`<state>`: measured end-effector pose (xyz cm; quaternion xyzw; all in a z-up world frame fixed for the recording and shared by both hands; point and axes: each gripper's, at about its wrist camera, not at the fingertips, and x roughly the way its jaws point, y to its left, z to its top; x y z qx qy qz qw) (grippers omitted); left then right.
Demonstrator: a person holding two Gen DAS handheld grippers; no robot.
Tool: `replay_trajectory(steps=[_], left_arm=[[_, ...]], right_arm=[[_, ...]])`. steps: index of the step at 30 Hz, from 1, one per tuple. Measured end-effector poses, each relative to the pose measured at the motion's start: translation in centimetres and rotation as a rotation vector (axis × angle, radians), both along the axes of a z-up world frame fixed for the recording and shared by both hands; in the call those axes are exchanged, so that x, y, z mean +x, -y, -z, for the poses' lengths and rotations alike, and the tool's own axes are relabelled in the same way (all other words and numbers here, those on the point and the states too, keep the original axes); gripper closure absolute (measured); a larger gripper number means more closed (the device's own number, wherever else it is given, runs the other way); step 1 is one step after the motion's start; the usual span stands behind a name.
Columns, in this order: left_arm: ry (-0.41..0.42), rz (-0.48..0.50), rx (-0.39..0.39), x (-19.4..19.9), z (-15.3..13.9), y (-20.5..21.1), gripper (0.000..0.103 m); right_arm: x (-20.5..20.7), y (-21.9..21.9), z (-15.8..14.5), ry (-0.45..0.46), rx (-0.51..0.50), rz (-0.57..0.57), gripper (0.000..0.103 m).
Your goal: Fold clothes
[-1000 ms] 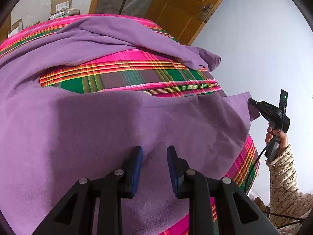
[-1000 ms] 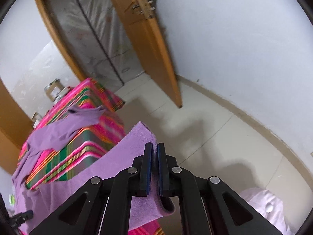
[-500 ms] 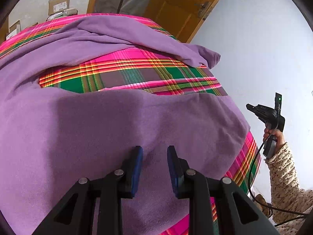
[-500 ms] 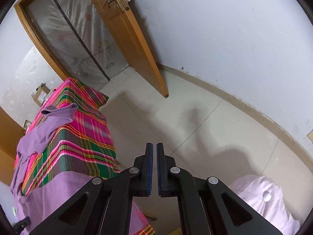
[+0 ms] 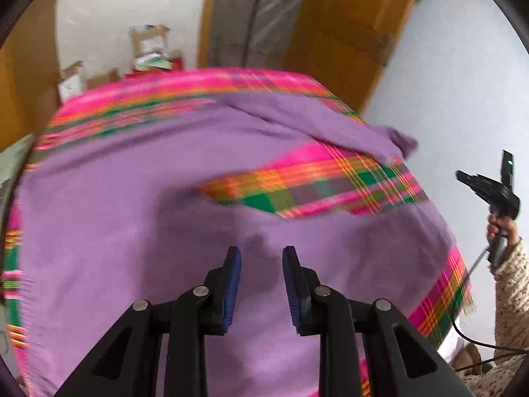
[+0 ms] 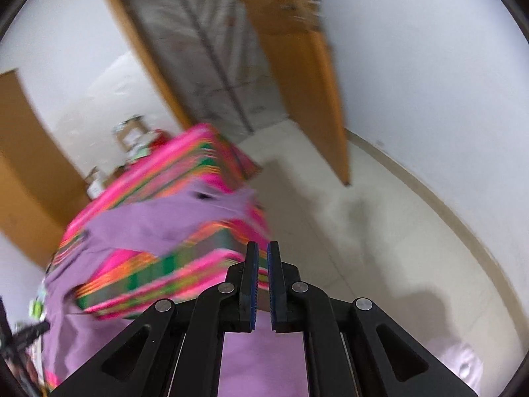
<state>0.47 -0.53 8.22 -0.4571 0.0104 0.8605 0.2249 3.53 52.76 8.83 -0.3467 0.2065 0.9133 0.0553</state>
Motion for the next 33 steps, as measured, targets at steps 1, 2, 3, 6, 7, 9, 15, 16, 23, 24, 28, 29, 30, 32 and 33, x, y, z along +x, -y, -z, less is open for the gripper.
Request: replay_trajectory(steps=[1, 2, 3, 6, 7, 9, 15, 16, 23, 24, 28, 29, 30, 32, 33], left_arm=[[-0.016, -0.025, -0.012, -0.4, -0.9, 1.2, 0.076], [-0.033, -0.05, -0.024, -0.9, -1.8, 2.4, 0.076], [-0.048, -0.072, -0.035, -1.4, -2.7, 3.6, 0.076], [-0.087, -0.118, -0.062, -3.0, -5.6, 7.1, 0.076], [-0.098, -0.142, -0.077, -3.5, -6.5, 8.1, 0.076], [-0.106, -0.166, -0.11, -5.0, -7.8, 9.8, 0.076], [-0.103, -0.194, -0.231, -10.3, -10.6, 14.0, 0.076], [-0.101, -0.185, -0.259, -11.7, -10.4, 14.5, 0.076], [0.01, -0.144, -0.283, -17.5, -4.9, 17.4, 0.076], [0.026, -0.136, -0.282, -18.0, -4.0, 17.7, 0.076], [0.09, -0.102, -0.281, -20.1, -0.1, 18.9, 0.076], [0.106, -0.093, -0.281, -20.6, 0.9, 19.2, 0.076], [0.122, -0.085, -0.28, -21.1, 1.8, 19.5, 0.076], [0.154, -0.069, -0.279, -22.0, 3.7, 20.1, 0.076], [0.168, -0.064, -0.279, -22.0, 4.4, 20.4, 0.076]], right_arm=[[-0.9, 1.1, -1.3, -0.018, 0.01, -0.039, 0.096], [-1.8, 2.2, -2.7, -0.037, 0.019, -0.079, 0.095], [-2.9, 3.4, -4.0, -0.053, 0.033, -0.115, 0.095], [-6.4, 7.2, -7.9, -0.097, 0.085, -0.217, 0.093], [-7.6, 8.5, -9.1, -0.106, 0.097, -0.254, 0.092], [-10.3, 11.5, -11.1, -0.12, 0.113, -0.331, 0.091], [-17.9, 21.8, -13.7, -0.15, 0.15, -0.58, 0.086], [-19.2, 23.4, -13.3, -0.14, 0.15, -0.619, 0.086], [-28.1, 33.2, -5.0, 0.056, 0.179, -0.833, 0.085], [-29.0, 34.1, -3.7, 0.089, 0.201, -0.851, 0.085], [-31.8, 36.7, 0.8, 0.203, 0.235, -0.929, 0.083], [-32.1, 37.2, 1.6, 0.222, 0.23, -0.955, 0.08], [-32.3, 37.6, 2.2, 0.233, 0.232, -0.979, 0.078], [-32.4, 38.4, 3.5, 0.254, 0.26, -1.021, 0.075], [-32.6, 38.8, 4.2, 0.269, 0.285, -1.038, 0.075]])
